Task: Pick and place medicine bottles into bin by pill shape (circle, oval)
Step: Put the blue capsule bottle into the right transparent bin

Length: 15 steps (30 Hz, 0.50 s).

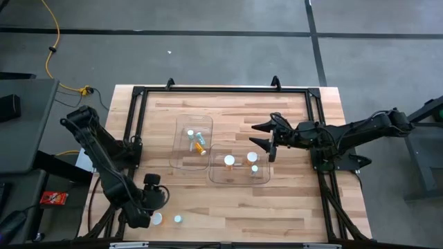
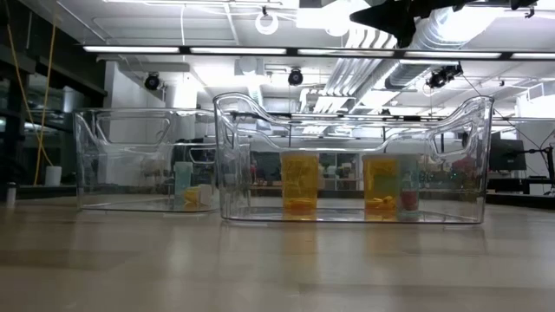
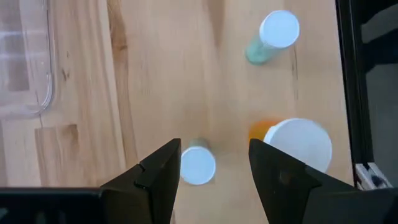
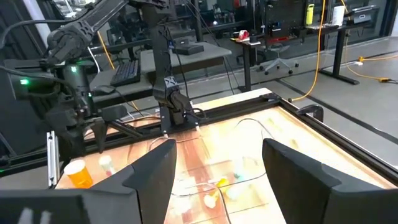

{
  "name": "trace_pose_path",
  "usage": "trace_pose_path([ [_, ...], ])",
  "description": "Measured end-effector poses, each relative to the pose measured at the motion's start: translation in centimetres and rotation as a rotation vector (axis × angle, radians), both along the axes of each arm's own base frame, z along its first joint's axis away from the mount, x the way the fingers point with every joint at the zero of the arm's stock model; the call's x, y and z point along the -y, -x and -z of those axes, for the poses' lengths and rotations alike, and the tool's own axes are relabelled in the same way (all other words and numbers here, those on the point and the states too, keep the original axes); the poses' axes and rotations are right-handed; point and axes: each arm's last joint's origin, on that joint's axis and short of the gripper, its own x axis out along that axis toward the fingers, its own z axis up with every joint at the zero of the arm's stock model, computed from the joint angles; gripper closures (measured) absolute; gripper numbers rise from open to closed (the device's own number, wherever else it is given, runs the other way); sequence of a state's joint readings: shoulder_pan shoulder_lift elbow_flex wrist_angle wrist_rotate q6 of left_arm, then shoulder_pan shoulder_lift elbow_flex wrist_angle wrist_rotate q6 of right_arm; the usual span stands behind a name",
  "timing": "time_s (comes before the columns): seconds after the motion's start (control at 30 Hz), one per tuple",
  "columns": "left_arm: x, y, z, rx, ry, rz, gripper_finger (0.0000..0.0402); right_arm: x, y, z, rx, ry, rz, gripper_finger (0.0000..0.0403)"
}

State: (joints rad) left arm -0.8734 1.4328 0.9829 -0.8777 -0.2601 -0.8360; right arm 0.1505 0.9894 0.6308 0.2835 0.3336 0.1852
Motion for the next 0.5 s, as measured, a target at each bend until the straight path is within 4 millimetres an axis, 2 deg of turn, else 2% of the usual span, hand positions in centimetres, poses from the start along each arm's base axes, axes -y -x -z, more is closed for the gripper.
trace_pose_path([
  [0.33, 0.10, 0.04, 0.79, -0.066, -0.006, -0.054, 0.0223, 0.00, 0.01, 0.17, -0.018, 0.004, 0.000, 0.0171],
  [0.5, -0.09, 0.20, 0.96, -0.080, -0.003, -0.113, 0.0204, 0.00, 0.02, 0.24, -0.025, 0.006, 0.000, 0.0171],
])
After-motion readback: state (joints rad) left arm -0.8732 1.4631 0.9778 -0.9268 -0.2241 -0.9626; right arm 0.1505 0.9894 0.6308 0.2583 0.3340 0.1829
